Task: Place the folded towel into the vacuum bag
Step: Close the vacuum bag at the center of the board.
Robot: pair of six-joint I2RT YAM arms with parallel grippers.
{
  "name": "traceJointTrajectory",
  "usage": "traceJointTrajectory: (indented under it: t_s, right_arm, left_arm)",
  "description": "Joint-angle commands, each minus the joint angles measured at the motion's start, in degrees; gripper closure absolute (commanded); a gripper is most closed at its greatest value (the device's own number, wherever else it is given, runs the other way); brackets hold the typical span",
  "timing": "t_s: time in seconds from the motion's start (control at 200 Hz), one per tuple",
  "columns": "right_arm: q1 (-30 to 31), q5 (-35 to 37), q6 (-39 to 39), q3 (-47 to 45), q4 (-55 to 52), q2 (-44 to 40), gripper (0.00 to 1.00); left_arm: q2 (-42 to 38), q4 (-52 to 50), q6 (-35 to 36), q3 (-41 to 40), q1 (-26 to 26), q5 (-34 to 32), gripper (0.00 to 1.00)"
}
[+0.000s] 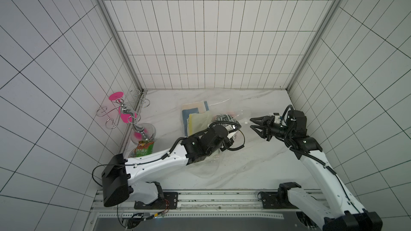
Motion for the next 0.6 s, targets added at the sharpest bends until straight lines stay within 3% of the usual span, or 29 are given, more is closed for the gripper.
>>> traceJointTrajectory:
  t_s: [0.0,0.105,0.245,0.365,0.46,0.595]
  right_arm:
    - [-0.22,-0.71,-26.75,8.11,-10.88,0.44,0.54]
    - [1.87,12.22,-45.69,9.86,-17.18,-2.42,0.51]
    - [8.81,25.99,-64.86,5.49,-14.85,-7.17,0.51]
    - [13.17,25.46,-78.61,1.34,-9.29,-8.79,0.51]
    - [13.98,23.16,-85.19,1.02,-6.65,-6.82,0.49]
    - [15.04,23.08,-92.53,6.04,-9.73,0.25,0.66]
  left_arm:
    - [-1.35,-13.79,-1.68,5.52,7.61,22.67,1.00]
    - [-0.41,-17.53,-2.28,8.46,16.76,38.87,1.00]
    - [3.49,-24.19,-0.21,13.81,20.18,43.56,1.00]
    - [5.72,-27.06,0.85,16.22,20.45,45.47,1.00]
    - [6.69,-29.31,2.27,17.61,20.96,45.41,1.00]
    - [7.10,-30.87,3.19,18.54,21.95,45.13,1.00]
